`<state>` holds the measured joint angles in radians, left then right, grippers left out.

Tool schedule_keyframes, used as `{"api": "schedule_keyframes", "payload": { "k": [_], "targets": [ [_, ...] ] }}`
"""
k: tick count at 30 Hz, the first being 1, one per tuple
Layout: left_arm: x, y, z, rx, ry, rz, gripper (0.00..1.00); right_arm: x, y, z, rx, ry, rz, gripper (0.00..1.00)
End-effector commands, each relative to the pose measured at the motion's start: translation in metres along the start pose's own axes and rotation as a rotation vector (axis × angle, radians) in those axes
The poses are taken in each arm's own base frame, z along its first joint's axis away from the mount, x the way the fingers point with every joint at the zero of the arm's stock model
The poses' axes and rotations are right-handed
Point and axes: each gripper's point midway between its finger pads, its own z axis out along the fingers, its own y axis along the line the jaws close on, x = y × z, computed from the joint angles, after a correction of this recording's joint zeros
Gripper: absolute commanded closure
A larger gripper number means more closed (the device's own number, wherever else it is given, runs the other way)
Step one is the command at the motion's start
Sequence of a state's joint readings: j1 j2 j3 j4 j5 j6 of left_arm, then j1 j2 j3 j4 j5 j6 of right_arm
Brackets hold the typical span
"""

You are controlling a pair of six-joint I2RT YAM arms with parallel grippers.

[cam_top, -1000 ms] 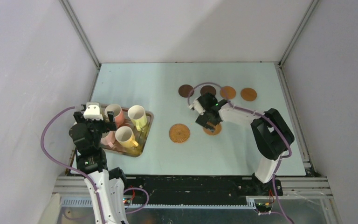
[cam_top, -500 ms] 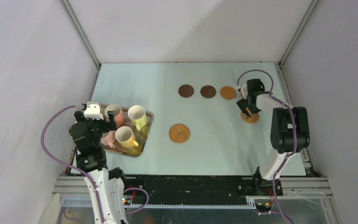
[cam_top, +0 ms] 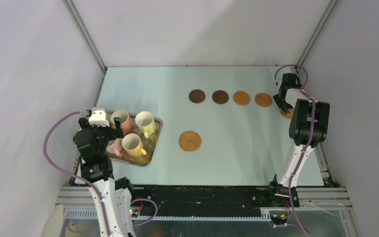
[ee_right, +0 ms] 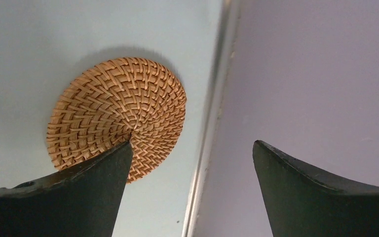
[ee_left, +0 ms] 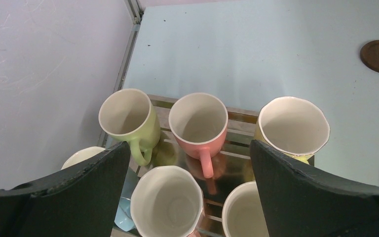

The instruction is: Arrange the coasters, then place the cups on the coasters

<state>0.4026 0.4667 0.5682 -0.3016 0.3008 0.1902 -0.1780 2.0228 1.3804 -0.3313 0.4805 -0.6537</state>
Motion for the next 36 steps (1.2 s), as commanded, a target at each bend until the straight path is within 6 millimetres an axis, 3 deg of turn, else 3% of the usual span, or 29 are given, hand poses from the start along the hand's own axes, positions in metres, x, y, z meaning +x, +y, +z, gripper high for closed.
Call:
{"api": "schedule_keyframes", "payload": {
  "k": [1, 6, 15, 22, 36],
  "targets": [
    [-0.003, 0.002, 0.000, -0.011, -0.016, -0.013, 0.02, 0.010, 0.013, 0.035, -0.016, 0.067, 0.000, 0.01],
    [-0.001, 0.002, 0.002, -0.009, -0.009, -0.013, 0.02, -0.018, 0.007, 0.040, -0.001, 0.025, 0.027, 0.01],
    [0.001, 0.002, 0.003, -0.007, -0.003, -0.014, 0.02, -0.048, 0.026, 0.039, -0.004, -0.019, 0.003, 0.00],
    [0.000, 0.002, 0.003, -0.003, -0.002, -0.014, 0.02, -0.059, 0.037, 0.035, -0.015, -0.038, -0.004, 0.00],
    [0.001, 0.002, 0.004, -0.003, 0.003, -0.016, 0.02, -0.067, 0.017, 0.037, 0.075, -0.037, 0.005, 0.01]
  ]
}}
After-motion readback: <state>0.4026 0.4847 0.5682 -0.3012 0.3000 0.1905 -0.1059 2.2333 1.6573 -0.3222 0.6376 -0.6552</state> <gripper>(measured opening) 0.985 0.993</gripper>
